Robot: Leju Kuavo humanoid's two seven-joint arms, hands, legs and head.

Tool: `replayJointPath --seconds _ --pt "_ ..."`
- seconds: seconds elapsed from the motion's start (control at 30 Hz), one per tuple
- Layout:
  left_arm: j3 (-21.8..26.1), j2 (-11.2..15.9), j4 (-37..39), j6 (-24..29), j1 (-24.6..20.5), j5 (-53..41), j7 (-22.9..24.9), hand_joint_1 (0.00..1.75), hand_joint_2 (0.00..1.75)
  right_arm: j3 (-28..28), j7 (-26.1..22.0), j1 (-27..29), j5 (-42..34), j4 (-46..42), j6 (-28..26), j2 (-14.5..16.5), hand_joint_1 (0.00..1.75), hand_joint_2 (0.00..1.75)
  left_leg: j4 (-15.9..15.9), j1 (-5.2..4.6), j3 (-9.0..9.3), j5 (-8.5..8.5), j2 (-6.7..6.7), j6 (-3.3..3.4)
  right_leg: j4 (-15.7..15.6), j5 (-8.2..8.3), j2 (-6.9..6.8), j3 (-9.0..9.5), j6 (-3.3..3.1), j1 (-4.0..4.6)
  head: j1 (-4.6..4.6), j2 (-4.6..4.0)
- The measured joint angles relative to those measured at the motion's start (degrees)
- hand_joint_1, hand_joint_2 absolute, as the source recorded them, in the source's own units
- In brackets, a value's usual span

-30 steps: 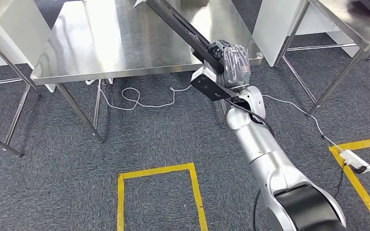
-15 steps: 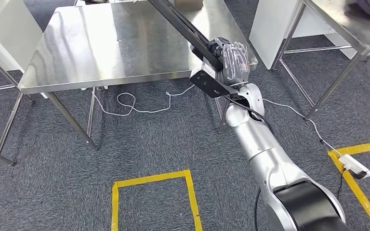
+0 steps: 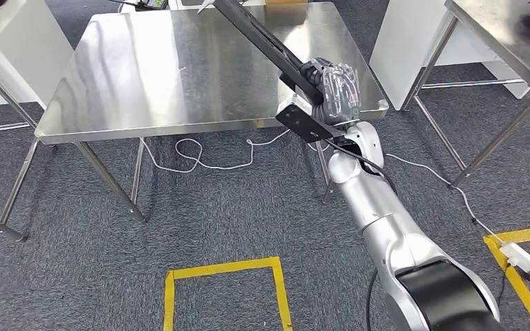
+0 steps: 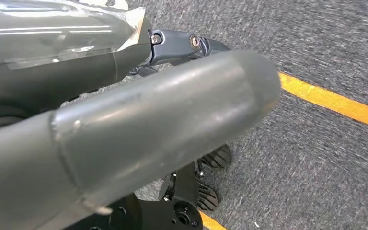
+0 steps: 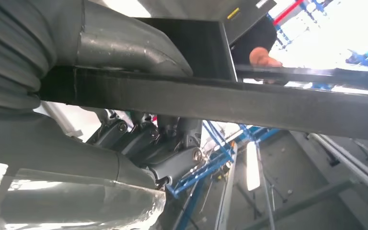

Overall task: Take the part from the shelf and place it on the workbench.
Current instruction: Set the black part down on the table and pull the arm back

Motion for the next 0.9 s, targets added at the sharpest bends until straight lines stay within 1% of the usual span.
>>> replayJointPath --seconds 0.03,0.07,0.1,0.13,0.17,0.2,0.23,0.27,0.3,0.33,0.37,0.4,0.43,0.47,0.5,0.53,0.6,0.63,0.67,0.7,0.73,0.77,0.8,0.83,0.87,0.9 --pt "-0.01 0.00 0.00 0.01 -0.03 0.00 0.01 0.00 0.00 0.04 0.00 0.04 -0.13 -0.08 0.11 -0.17 1.75 1.75 0.36 -0.05 0.15 -0.36 0.03 -0.32 -0.69 0.63 -0.02 0.32 -1.03 0.08 0.02 0.00" --pt "0.00 0.01 -0.01 0.02 -0.05 0.01 0.02 0.00 0.00 0.08 0.02 0.07 -0.25 -0.18 0.22 -0.26 1.75 1.75 0.59 -0.02 0.24 -0.61 0.05 -0.58 -0.77 0.52 0.06 0.80 -2.24 0.02 -0.03 0.00" --pt "0.01 0.02 -0.01 0.03 -0.07 0.01 0.03 0.00 0.00 0.13 0.05 0.11 -0.36 -0.35 0.31 -0.35 1.75 1.75 1.24 0.07 0.09 -0.73 0.13 -0.86 -0.88 0.64 0.14 1.31 -2.93 -0.09 -0.10 0.00" --pt "0.01 0.03 -0.02 0.03 -0.07 0.01 0.03 0.00 0.00 0.18 0.09 0.09 -0.45 -0.50 0.36 -0.44 1.75 1.75 2.77 0.19 -0.51 -0.72 0.24 -1.16 -0.99 0.46 0.19 1.77 -3.53 -0.28 -0.08 0.00" --pt "0.01 0.04 -0.02 0.03 -0.09 0.01 0.03 0.00 0.00 0.25 0.13 0.03 -0.49 -0.63 0.39 -0.45 1.75 1.75 5.09 0.36 -1.87 -0.82 0.35 -1.47 -1.05 0.24 0.22 2.33 -3.98 -0.40 -0.15 0.00" --pt "0.00 0.04 -0.02 0.03 -0.12 -0.02 0.02 0.00 0.00 0.34 0.17 -0.03 -0.50 -0.76 0.39 -0.44 1.75 1.75 8.37 0.60 -3.98 -1.21 0.48 -1.84 -1.12 -0.07 0.25 2.77 -4.31 -0.42 -0.17 0.00" --pt "-0.01 0.03 -0.02 0.02 -0.14 -0.04 0.02 0.00 0.00 0.44 0.23 -0.07 -0.49 -0.82 0.39 -0.42 1.75 1.75 12.12 0.83 -6.52 -2.23 0.61 -2.24 -1.14 -0.49 0.29 3.20 -4.58 -0.42 -0.21 0.00" --pt "-0.01 0.03 -0.02 0.01 -0.15 -0.08 0.02 0.00 0.00 0.53 0.35 0.00 -0.48 -0.85 0.39 -0.40 1.75 1.75 15.38 1.07 -9.06 -3.66 0.71 -2.57 -1.14 -0.95 0.33 3.67 -4.70 -0.41 -0.24 0.00" --pt "-0.01 0.02 -0.02 -0.01 -0.13 -0.10 0.02 0.00 0.00 0.58 0.55 0.15 -0.44 -0.87 0.38 -0.42 1.75 1.75 17.40 1.26 -11.11 -5.02 0.79 -2.85 -1.14 -1.49 0.37 4.25 -4.70 -0.40 -0.21 0.00" --pt "-0.01 0.02 -0.02 -0.02 -0.09 -0.11 0.03 0.00 0.00 0.60 0.76 0.34 -0.41 -0.89 0.38 -0.45 1.75 1.75 17.80 1.38 -12.37 -5.66 0.88 -3.01 -1.14 -2.05 0.39 4.93 -4.66 -0.40 -0.24 0.00" --pt "-0.01 0.03 -0.02 -0.03 -0.06 -0.13 0.03 0.00 0.00 0.61 0.99 0.53 -0.37 -0.98 0.37 -0.49 1.75 1.75 16.23 1.46 -12.58 -4.95 0.93 -2.96 -1.15 -2.63 0.40 5.69 -4.57 -0.39 -0.22 0.00" --pt "-0.01 0.04 -0.02 -0.03 -0.05 -0.14 0.03 0.00 0.00 0.61 1.16 0.66 -0.33 -1.15 0.37 -0.55 1.75 1.75 13.11 1.48 -11.96 -2.91 0.98 -2.75 -1.17 -3.22 0.40 6.47 -4.45 -0.39 -0.23 0.00" --pt "-0.01 0.08 -0.02 -0.03 -0.04 -0.15 0.03 0.00 0.00 0.62 1.27 0.73 -0.32 -1.35 0.37 -0.61 1.75 1.75 9.08 1.41 -10.85 0.20 1.03 -2.34 -1.22 -3.78 0.40 7.19 -4.29 -0.37 -0.22 0.00" --pt "-0.01 0.13 -0.02 -0.03 -0.03 -0.15 0.03 0.00 0.00 0.63 1.35 0.76 -0.31 -1.55 0.37 -0.66 1.75 1.75 5.33 1.21 -9.77 2.74 1.04 -1.88 -1.25 -4.35 0.48 7.77 -4.04 -0.24 -0.24 0.00" --pt "-0.01 0.18 -0.02 -0.03 -0.02 -0.16 0.03 0.00 0.00 0.66 1.42 0.75 -0.30 -1.75 0.38 -0.72 1.75 1.75 2.69 1.02 -8.87 4.60 0.95 -1.47 -1.38 -4.90 0.54 8.21 -3.71 -0.06 -0.18 0.00" --pt "-0.02 0.21 -0.02 -0.04 -0.02 -0.16 0.04 0.00 0.00 0.68 1.48 0.76 -0.30 -1.91 0.39 -0.78 1.75 1.75 1.12 0.85 -8.28 5.53 0.86 -1.11 -1.26 -5.21 0.64 8.61 -3.33 0.18 -0.14 0.00" --pt "-0.02 0.16 -0.01 -0.07 -0.02 -0.16 0.06 0.00 0.00 0.73 1.63 0.76 -0.28 -2.33 0.46 -0.92 1.75 1.75 0.41 0.78 -7.18 5.66 0.75 -0.51 -0.79 -5.54 0.75 9.10 -2.62 0.66 0.01 0.01" --pt "-0.02 0.11 -0.01 -0.10 -0.03 -0.16 0.07 0.00 0.00 0.75 1.68 0.72 -0.29 -2.50 0.50 -1.05 1.75 1.75 0.18 0.82 -6.52 5.76 0.79 -0.19 0.42 -5.55 0.74 8.82 -2.42 0.77 0.02 0.01" --pt "-0.02 0.07 -0.01 -0.13 -0.08 -0.15 0.07 0.00 0.00 0.77 1.74 0.63 -0.31 -2.63 0.52 -1.16 1.75 1.75 0.08 0.82 -5.89 5.74 0.83 0.20 2.47 -5.72 0.70 7.77 -2.31 0.80 0.05 0.01" --pt "-0.02 0.05 -0.01 -0.15 -0.16 -0.15 0.07 0.00 0.00 0.79 1.79 0.56 -0.34 -2.70 0.52 -1.32 1.75 1.75 0.02 0.81 -5.38 5.56 0.81 0.53 5.61 -6.19 0.67 5.88 -2.34 0.78 0.05 0.01" --pt "-0.02 0.07 -0.02 -0.16 -0.23 -0.15 0.07 0.00 0.00 0.80 1.81 0.55 -0.37 -2.72 0.53 -1.47 1.75 1.75 0.02 0.71 -5.06 5.18 0.78 0.79 9.33 -7.07 0.64 3.43 -2.48 0.74 0.08 0.00" --pt "-0.02 0.08 -0.02 -0.16 -0.28 -0.15 0.07 0.00 0.00 0.81 1.83 0.63 -0.40 -2.72 0.54 -1.58 1.75 1.75 0.03 0.60 -4.79 4.77 0.69 1.01 12.68 -8.37 0.63 0.88 -2.63 0.74 0.08 0.00" --pt "-0.02 0.08 -0.02 -0.17 -0.29 -0.15 0.07 0.00 0.00 0.83 1.84 0.80 -0.44 -2.72 0.54 -1.70 1.75 1.75 0.04 0.48 -4.42 4.31 0.55 1.11 14.83 -9.70 0.63 -1.26 -2.72 0.75 0.08 0.00" --pt "-0.03 0.06 -0.01 -0.17 -0.25 -0.15 0.07 0.00 0.00 0.84 1.84 0.99 -0.48 -2.72 0.54 -1.79 1.75 1.75 0.06 0.34 -3.93 3.80 0.36 1.16 15.25 -10.53 0.63 -2.57 -2.74 0.76 0.10 0.00" --pt "-0.02 0.04 -0.01 -0.20 -0.21 -0.15 0.07 0.00 0.00 0.85 1.84 1.13 -0.53 -2.72 0.54 -1.90 1.75 1.75 0.07 0.19 -3.29 3.27 0.17 1.17 13.84 -10.29 0.63 -2.91 -2.60 0.76 0.11 0.00" --pt "-0.02 0.02 0.00 -0.24 -0.18 -0.15 0.07 0.00 0.00 0.85 1.83 1.22 -0.58 -2.72 0.53 -2.00 1.75 1.75 0.08 0.05 -2.53 2.69 -0.01 1.14 10.72 -8.75 0.63 -2.41 -2.33 0.77 0.12 0.00"
